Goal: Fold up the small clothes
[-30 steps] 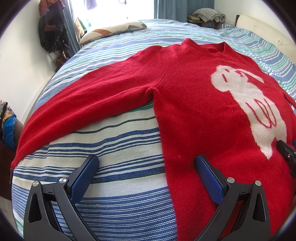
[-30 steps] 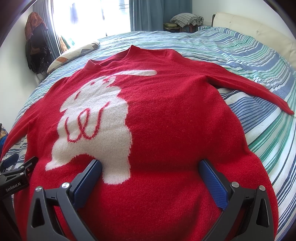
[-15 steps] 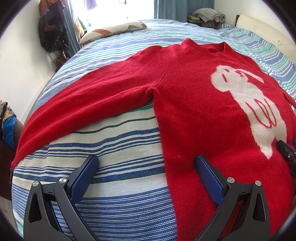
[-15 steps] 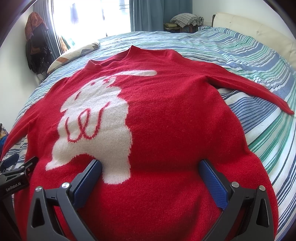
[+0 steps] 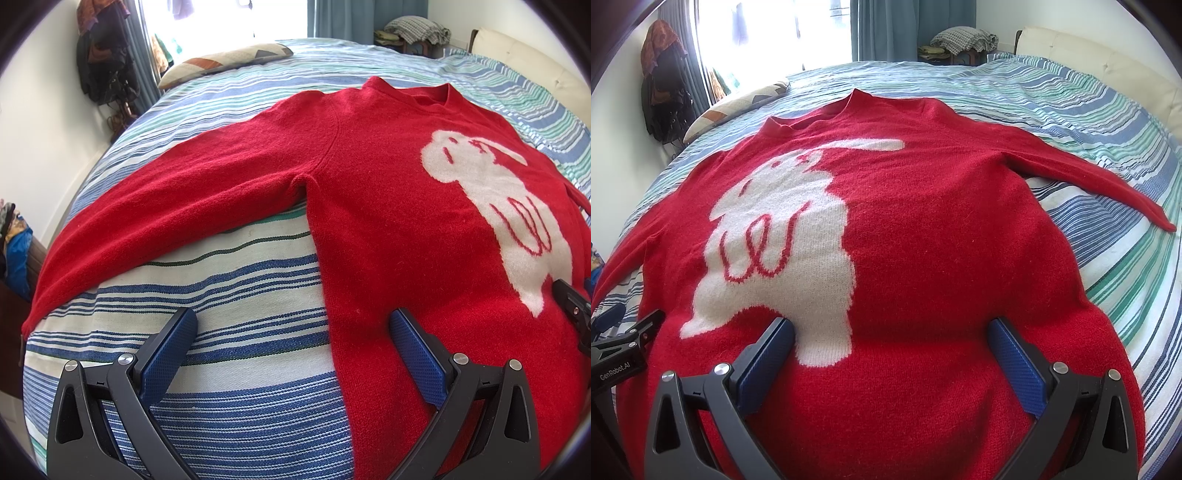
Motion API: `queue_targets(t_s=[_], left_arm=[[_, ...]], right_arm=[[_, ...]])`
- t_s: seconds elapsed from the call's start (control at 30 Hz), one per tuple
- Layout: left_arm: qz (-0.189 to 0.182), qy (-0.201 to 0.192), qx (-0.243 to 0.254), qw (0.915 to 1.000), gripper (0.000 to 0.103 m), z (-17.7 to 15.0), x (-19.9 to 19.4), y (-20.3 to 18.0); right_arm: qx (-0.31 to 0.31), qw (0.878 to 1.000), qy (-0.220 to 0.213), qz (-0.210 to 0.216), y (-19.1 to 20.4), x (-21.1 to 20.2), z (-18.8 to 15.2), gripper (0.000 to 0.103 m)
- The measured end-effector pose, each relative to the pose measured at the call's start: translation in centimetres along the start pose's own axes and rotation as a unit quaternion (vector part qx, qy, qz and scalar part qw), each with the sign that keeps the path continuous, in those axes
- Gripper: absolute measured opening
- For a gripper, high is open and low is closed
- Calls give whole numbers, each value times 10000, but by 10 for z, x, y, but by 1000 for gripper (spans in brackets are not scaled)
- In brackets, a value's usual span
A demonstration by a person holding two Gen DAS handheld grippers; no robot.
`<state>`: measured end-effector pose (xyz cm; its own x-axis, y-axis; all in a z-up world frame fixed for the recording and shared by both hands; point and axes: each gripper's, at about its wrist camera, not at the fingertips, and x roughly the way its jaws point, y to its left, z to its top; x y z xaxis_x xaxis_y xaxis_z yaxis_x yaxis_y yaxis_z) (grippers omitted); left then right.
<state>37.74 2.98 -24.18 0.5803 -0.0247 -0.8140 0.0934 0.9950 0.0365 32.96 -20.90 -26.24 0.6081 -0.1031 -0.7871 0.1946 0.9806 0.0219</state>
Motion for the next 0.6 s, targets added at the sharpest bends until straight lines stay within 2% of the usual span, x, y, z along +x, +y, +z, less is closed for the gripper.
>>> queue_targets(t_s=[0.17, 0.33, 0.47, 0.5, 0.6], left_arm=[[-1, 2, -4, 10000, 103, 0, 0, 0], [3, -3, 3, 10000, 103, 0, 0, 0], [1, -1, -1, 10000, 103, 0, 0, 0], [2, 0, -1, 10000, 103, 0, 0, 0], [-2, 5, -8, 10000, 103, 0, 0, 0]], right_arm=[[66, 9995, -83, 285, -6, -11, 3, 103], [-552, 9983, 104, -131, 14, -5, 4, 103], [-733, 9955, -549, -249, 21, -26, 16, 103], [-696, 9958, -535, -264, 21, -23, 19, 103], [-595, 9979, 203, -144, 18, 10, 21, 103]])
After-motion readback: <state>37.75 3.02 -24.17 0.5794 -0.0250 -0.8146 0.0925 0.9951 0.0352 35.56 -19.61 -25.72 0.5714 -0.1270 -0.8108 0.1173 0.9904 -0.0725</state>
